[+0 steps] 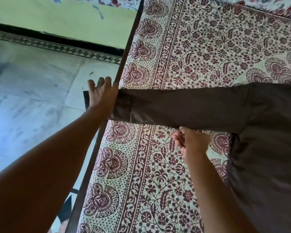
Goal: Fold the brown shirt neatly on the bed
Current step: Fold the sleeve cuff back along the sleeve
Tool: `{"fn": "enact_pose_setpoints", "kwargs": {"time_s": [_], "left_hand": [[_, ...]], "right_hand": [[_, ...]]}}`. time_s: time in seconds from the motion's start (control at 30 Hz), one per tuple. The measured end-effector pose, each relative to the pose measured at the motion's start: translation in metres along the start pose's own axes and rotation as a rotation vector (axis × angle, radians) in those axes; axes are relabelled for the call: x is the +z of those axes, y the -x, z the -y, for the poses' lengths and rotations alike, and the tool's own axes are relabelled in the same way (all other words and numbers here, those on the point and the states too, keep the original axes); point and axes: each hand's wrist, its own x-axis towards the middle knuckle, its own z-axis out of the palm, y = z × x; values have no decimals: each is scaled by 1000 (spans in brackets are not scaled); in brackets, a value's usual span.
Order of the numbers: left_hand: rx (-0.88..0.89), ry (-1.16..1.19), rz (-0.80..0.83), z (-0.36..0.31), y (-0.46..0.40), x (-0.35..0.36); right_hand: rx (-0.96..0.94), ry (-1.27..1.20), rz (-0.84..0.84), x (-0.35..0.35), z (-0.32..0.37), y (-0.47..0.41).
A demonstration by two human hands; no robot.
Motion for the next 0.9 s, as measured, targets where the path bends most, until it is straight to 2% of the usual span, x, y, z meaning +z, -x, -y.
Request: {"fn": "enact_pose_setpoints", "kwargs": {"time_s": [0.1, 0.17, 0.23, 0.33, 0.43, 0.53, 0.63, 0.77, 0.9], "left_hand": [[-26, 202, -125, -31, 25, 4], [50, 351, -178, -56, 39, 5], [152, 468, -158, -81, 47, 12], [154, 477, -59, -103, 54, 29], [-18, 465, -14, -110, 58, 35], [-138, 469, 21, -115, 54, 25], [-186, 429, 31, -132, 48, 8], [77, 459, -65, -189, 42, -12], [329, 530, -65, -272, 32, -28]], "right_hand": [[-368, 244, -117, -32, -7, 0], [-626, 412, -274, -46, -4, -7], [-818, 547, -374, -48, 4, -25], [-805, 869, -398, -21, 7, -54], [-771, 1146, -301, 16, -1, -58], [-845, 1280, -193, 30, -5, -37], [-1023, 1219, -139, 5, -6, -18], [-1177, 1087, -340, -62, -3, -39], [-1015, 1002, -546, -120, 12, -92]]}}
